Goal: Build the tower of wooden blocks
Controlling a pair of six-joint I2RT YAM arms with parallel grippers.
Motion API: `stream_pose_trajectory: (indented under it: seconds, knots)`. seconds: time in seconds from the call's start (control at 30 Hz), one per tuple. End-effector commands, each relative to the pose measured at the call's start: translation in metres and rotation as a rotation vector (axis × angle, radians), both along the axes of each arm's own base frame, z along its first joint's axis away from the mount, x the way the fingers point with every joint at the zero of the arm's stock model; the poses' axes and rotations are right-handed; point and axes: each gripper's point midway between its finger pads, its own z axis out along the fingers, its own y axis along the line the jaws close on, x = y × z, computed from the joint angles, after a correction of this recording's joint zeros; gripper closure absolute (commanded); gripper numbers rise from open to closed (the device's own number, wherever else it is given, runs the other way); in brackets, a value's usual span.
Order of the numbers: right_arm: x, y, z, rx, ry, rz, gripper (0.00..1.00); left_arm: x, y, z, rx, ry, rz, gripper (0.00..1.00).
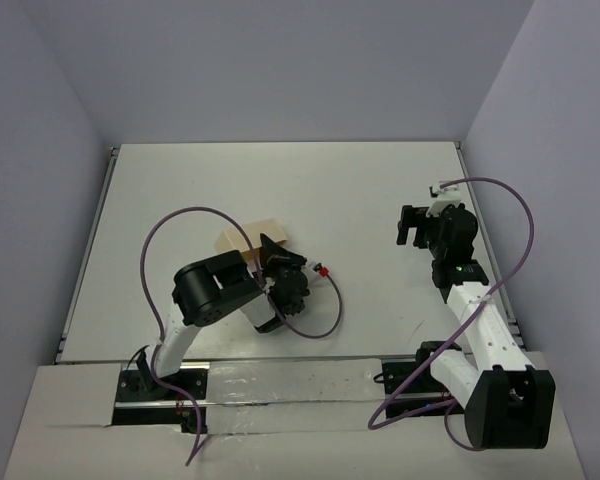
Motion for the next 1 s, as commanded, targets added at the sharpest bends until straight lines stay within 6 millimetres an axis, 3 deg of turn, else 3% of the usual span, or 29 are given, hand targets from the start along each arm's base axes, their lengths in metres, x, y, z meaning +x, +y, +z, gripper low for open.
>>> stream_pose_trajectory:
  seconds: [0.0, 0.2, 0.37, 0.57, 0.67, 0.7, 0.8, 0.97]
  knots:
    - [0.007, -0.001, 0.026, 0.002, -0.060, 0.005, 0.00, 0.002, 0.029, 0.073, -0.546, -0.308, 0.058, 1.00]
    - [0.008, 0.000, 0.025, 0.010, -0.055, 0.006, 0.00, 0.006, 0.045, 0.105, -0.621, -0.365, 0.110, 1.00]
    - [0.008, 0.001, 0.026, 0.016, -0.055, 0.008, 0.00, 0.007, 0.060, 0.121, -0.659, -0.372, 0.167, 1.00]
    - [0.009, 0.003, 0.025, 0.025, -0.051, 0.014, 0.00, 0.006, 0.066, 0.102, -0.736, -0.293, 0.212, 1.00]
    - [0.010, 0.003, 0.025, 0.028, -0.049, 0.017, 0.00, 0.009, 0.062, 0.090, -0.807, -0.233, 0.235, 1.00]
    - [0.010, 0.003, 0.024, 0.029, -0.047, 0.016, 0.00, 0.013, 0.053, 0.077, -0.846, -0.162, 0.247, 1.00]
    - [0.010, 0.004, 0.024, 0.031, -0.044, 0.019, 0.00, 0.001, 0.058, 0.042, -0.908, 0.113, 0.441, 1.00]
    - [0.011, 0.004, 0.024, 0.034, -0.044, 0.021, 0.00, -0.015, 0.057, 0.029, -0.981, 0.229, 0.446, 1.00]
